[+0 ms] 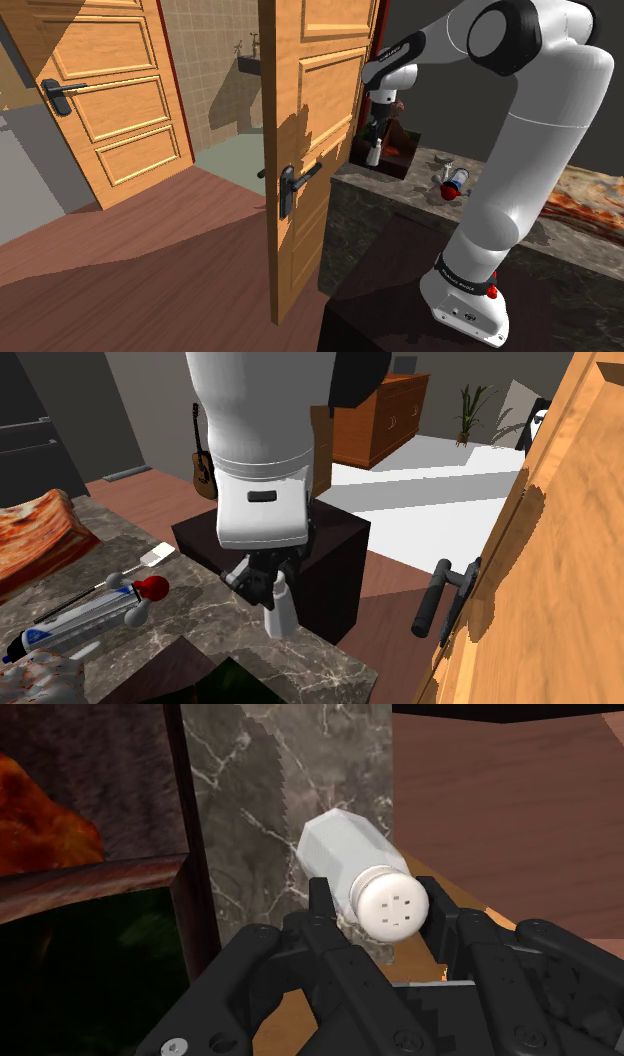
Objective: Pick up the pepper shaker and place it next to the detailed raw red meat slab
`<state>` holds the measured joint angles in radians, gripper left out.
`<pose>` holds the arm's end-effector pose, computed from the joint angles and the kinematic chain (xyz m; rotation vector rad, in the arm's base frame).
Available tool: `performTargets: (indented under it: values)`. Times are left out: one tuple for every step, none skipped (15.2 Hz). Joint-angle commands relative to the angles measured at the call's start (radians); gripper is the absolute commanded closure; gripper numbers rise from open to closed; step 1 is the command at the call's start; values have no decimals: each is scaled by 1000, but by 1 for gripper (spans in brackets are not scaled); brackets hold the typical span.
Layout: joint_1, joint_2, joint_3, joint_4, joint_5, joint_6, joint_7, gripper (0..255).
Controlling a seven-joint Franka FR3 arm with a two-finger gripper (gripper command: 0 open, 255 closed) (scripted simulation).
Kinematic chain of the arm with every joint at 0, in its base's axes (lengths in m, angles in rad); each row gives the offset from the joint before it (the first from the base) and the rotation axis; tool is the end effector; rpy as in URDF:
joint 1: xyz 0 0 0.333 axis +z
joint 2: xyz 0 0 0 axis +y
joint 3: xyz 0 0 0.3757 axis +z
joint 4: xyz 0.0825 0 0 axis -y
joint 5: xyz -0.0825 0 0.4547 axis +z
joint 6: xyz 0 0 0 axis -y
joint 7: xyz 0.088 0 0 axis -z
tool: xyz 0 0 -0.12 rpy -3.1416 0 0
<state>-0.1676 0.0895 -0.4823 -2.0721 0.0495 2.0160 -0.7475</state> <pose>0.4886 -0.3628 0.3896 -3.0477 -0.1099 0.1561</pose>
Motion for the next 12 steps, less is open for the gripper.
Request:
performTargets:
  values:
    - [1, -11, 0, 18, -6, -28, 4, 255]
    - [1, -17, -1, 25, -9, -40, 7, 255]
    - [2, -23, -1, 33, -12, -53, 9, 255]
    - [2, -28, -1, 40, -15, -66, 11, 255]
    - [3, -34, -1, 49, -18, -78, 13, 255]
    - [3, -39, -1, 57, -21, -91, 15, 255]
    - [4, -44, -1, 65, -23, -104, 17, 255]
    - [4, -48, -1, 74, -25, -117, 19, 255]
    - [5, -53, 0, 83, -28, -130, 21, 255]
    - [5, -57, 0, 92, -30, -142, 22, 255]
    - [5, -61, 0, 102, -32, -155, 24, 255]
    - [6, -65, 0, 111, -33, -168, 25, 255]
